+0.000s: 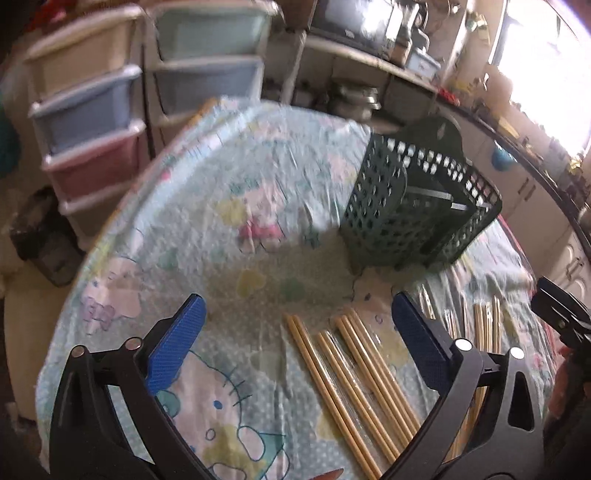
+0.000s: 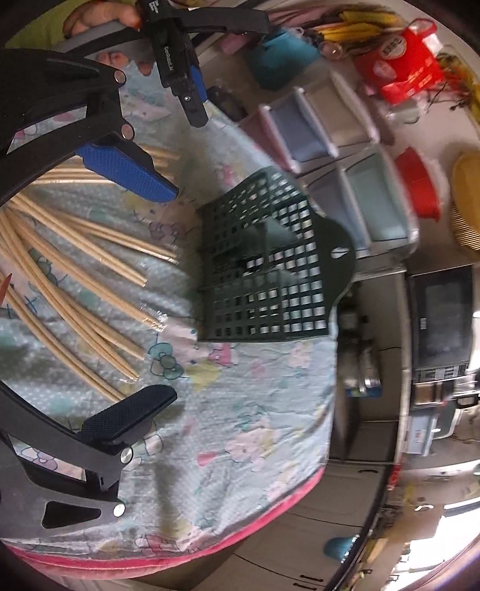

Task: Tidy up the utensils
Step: 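Lower the left gripper and close on a wrapped chopstick while the right gripper grasps another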

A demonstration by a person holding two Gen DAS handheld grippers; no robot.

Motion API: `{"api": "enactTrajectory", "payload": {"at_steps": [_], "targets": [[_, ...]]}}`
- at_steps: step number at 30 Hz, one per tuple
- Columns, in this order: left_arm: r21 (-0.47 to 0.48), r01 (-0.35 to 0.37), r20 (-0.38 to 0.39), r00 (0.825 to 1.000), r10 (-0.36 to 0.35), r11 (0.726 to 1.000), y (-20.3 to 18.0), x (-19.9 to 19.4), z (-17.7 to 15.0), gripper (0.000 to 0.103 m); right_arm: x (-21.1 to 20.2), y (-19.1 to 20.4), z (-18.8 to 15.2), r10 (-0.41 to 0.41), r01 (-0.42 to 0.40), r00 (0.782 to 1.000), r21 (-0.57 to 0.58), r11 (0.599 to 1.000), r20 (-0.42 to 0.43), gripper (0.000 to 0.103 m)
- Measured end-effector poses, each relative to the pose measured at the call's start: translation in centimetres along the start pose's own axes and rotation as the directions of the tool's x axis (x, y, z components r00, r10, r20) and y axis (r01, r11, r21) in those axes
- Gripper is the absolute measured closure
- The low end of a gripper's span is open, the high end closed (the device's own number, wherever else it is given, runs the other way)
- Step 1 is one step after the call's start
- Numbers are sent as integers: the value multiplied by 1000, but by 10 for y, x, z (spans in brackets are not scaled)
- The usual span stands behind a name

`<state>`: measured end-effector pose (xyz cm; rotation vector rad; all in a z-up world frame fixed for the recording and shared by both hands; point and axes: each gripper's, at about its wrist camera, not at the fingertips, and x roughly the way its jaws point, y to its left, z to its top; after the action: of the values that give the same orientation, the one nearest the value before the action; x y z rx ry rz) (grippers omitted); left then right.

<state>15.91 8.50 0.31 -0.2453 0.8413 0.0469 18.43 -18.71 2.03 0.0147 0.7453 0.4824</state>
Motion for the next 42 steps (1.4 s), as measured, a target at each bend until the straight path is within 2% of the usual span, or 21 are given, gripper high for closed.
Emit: {"api": "enactTrajectory", "payload": {"at_steps": [2,4,9,14,18,23,31,34,36,39,42], "targets": [[-14,48,-48,998,-48,999,4,10,-1,27,12,-2,1,7,-7,999,1,1000,-40,21],[-45,88,-91,992,-91,995,9,21,-4,36,22,-4,3,13,-13,997,5,1000,-75,25],[-133,181,-169,965,-202,974,22,38,-14,65,43,-7,0,47,-44,985,22,999,-164,44],[-172,203,-209,949,-237,964,24,51,-14,78,51,-9,-1,49,-44,980,26,999,-195,56],[-190,188,-235,944,-231,964,26,64,-12,82,58,-11,0,56,-50,974,32,998,-219,60],[-209,170,-247,944,-220,963,30,73,-4,84,68,-16,-1,53,-41,966,51,998,-254,61],[-175,147,-251,949,-189,973,25,81,5,85,95,-27,6,74,-40,946,114,993,-316,66],[-168,145,-249,951,-184,975,27,86,8,89,107,-31,8,75,-28,937,139,990,-340,70],[-163,146,-247,952,-183,976,28,86,8,93,114,-33,9,65,-12,934,150,989,-350,78],[-149,145,-244,953,-179,978,28,86,8,94,116,-37,12,63,-4,936,169,986,-346,86],[-143,142,-235,957,-173,980,30,83,11,98,111,-42,13,71,-12,942,178,984,-329,88]]}}
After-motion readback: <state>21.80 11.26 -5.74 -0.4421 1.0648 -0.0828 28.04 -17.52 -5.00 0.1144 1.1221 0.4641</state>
